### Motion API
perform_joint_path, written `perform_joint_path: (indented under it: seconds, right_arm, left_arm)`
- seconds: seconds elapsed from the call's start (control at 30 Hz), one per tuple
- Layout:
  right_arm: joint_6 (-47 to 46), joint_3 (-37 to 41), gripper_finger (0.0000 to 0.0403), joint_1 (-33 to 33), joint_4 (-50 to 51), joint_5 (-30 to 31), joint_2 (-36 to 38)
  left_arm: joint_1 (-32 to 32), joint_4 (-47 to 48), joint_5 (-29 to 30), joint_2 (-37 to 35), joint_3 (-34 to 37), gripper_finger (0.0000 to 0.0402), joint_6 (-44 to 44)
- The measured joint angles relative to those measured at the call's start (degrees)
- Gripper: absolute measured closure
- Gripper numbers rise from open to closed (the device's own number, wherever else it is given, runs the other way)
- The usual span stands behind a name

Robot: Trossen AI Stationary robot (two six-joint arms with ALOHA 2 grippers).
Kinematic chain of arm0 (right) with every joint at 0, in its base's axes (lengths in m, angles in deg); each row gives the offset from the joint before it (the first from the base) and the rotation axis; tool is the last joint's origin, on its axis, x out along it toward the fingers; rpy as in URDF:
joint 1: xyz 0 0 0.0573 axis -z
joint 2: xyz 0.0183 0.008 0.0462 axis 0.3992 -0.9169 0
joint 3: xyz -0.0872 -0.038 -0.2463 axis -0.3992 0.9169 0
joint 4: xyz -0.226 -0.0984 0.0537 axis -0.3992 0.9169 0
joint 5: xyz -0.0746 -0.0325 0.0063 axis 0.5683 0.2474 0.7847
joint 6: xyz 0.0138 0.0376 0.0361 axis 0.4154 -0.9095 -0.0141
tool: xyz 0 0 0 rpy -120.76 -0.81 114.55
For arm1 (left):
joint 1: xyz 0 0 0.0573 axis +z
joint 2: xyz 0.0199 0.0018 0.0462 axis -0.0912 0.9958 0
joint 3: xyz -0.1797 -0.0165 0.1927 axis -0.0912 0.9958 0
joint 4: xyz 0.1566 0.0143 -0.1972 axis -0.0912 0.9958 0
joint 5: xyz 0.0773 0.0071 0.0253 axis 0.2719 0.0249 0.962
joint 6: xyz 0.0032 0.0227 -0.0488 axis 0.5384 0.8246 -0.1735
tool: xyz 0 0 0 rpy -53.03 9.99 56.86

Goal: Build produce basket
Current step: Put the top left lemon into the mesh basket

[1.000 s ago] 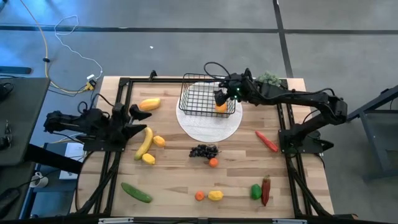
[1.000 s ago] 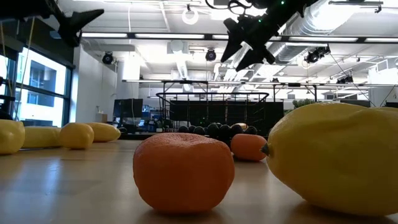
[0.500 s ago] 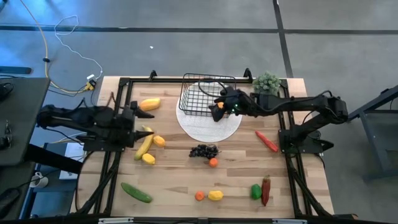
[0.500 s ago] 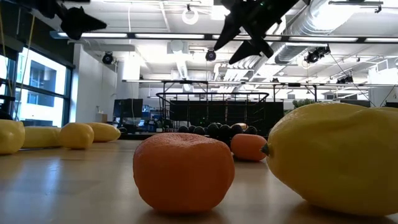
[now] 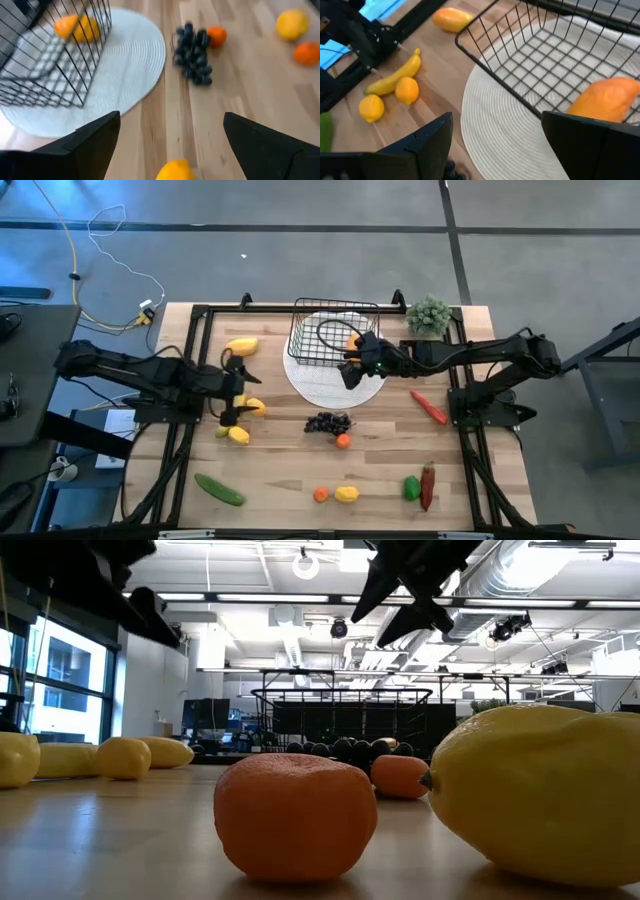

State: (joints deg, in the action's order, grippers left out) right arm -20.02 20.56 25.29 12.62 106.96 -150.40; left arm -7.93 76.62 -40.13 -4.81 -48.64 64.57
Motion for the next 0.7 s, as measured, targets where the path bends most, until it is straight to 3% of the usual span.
perform_joint_path:
  seconds: [0.7]
  right_arm:
    - [-0.6,0.0,0.0119,-1.5,1.5,1.3,0.0]
  left_arm:
    - [0.0,3.4,-3.3,19.6,0.0,0.0057,4.1]
